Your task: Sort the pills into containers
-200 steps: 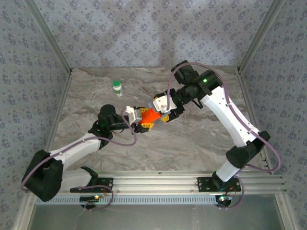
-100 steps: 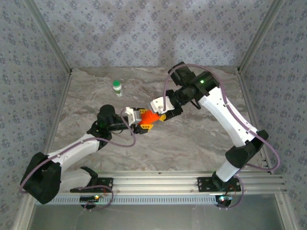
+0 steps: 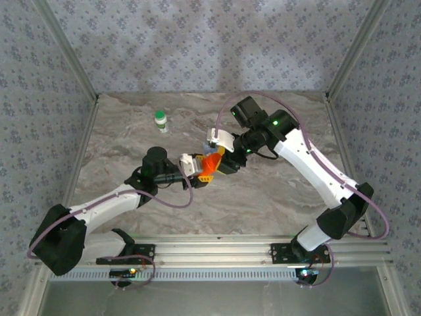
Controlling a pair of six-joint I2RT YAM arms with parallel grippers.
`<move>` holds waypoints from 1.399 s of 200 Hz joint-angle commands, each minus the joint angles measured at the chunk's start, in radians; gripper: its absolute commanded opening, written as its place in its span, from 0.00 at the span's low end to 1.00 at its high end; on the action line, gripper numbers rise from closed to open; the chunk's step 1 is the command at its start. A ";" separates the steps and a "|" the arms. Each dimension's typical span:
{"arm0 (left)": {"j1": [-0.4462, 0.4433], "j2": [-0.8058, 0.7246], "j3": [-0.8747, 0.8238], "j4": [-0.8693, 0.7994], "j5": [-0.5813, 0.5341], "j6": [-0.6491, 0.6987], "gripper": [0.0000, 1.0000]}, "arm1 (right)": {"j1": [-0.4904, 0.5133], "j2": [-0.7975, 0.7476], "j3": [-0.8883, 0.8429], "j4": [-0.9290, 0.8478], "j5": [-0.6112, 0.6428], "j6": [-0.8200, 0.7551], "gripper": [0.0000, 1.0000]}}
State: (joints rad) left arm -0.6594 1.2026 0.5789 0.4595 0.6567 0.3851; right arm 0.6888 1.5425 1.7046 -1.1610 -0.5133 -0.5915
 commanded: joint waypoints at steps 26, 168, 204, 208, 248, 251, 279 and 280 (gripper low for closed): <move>-0.039 -0.017 0.042 0.092 -0.047 0.040 0.00 | -0.021 0.004 -0.095 0.102 -0.087 0.477 0.45; -0.062 0.030 0.045 0.163 -0.022 -0.024 0.00 | -0.258 -0.126 -0.400 0.689 -0.066 1.127 0.66; -0.062 0.047 0.053 0.166 -0.028 -0.033 0.00 | -0.291 -0.178 -0.377 0.677 -0.029 1.065 0.66; -0.062 0.047 0.051 0.166 -0.027 -0.035 0.00 | -0.295 -0.190 -0.371 0.676 -0.020 1.037 0.67; -0.024 0.043 0.047 0.150 0.011 -0.063 0.00 | -0.276 -0.321 -0.335 0.653 -0.044 0.432 0.69; -0.020 0.042 0.046 0.148 0.011 -0.064 0.00 | -0.273 -0.329 -0.337 0.640 -0.054 0.373 0.70; -0.006 0.026 0.041 0.111 0.022 -0.053 0.00 | -0.262 -0.345 -0.310 0.478 -0.099 -0.121 0.71; -0.006 0.026 0.041 0.110 0.022 -0.053 0.00 | -0.261 -0.344 -0.308 0.471 -0.102 -0.141 0.71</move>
State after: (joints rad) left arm -0.6743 1.2472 0.6018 0.5755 0.6342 0.3386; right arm 0.4179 1.2034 1.3491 -0.5385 -0.5659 -0.1566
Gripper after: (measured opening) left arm 0.526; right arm 0.706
